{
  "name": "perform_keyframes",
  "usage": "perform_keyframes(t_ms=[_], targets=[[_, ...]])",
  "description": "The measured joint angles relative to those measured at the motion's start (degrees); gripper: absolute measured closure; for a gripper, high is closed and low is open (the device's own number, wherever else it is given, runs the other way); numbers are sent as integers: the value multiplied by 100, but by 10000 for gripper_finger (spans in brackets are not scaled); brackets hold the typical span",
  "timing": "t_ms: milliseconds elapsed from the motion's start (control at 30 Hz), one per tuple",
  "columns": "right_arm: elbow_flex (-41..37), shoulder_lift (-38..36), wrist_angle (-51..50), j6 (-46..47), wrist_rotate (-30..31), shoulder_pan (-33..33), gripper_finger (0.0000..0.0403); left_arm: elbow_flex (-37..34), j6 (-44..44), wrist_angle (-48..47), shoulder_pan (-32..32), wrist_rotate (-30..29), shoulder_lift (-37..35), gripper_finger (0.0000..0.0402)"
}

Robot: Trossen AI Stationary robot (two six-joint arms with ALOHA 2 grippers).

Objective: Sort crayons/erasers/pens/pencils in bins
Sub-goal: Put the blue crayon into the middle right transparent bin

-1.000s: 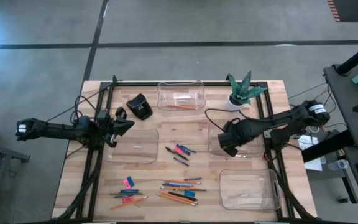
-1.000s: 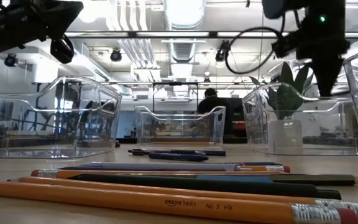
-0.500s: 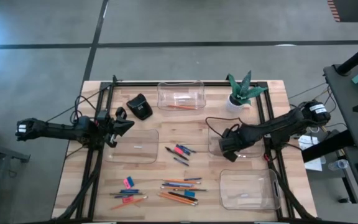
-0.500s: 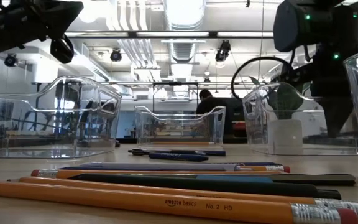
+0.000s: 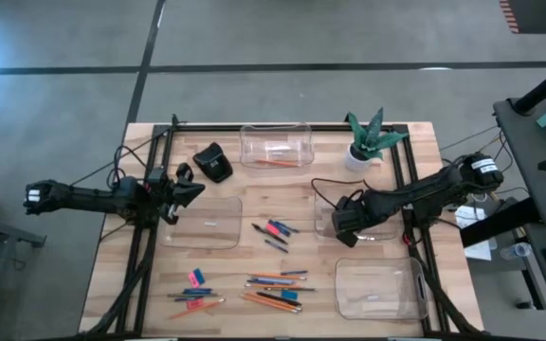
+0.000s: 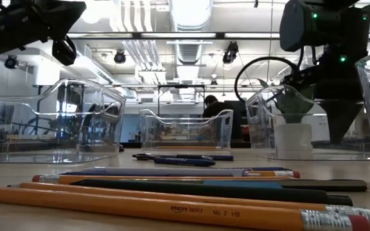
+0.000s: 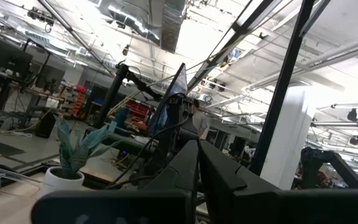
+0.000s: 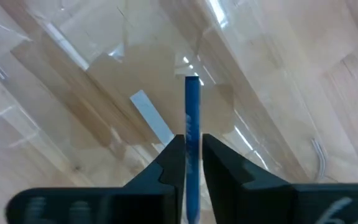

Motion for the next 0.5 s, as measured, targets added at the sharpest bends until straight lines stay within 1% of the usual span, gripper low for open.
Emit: perform_keyframes(t_ms=[167, 300, 400, 500], targets=[[0, 0, 0, 22, 0, 0, 314, 0, -1, 0, 1, 0, 0, 402], [54, -25, -106, 24, -17, 0, 295, 0, -2, 0, 0, 0, 0, 402], [330, -104, -490, 26, -46, 0, 286, 0, 0, 0, 0, 0, 0, 402], [819, -173, -1116, 26, 6, 0, 281, 0, 1, 0, 1, 0, 0, 402]])
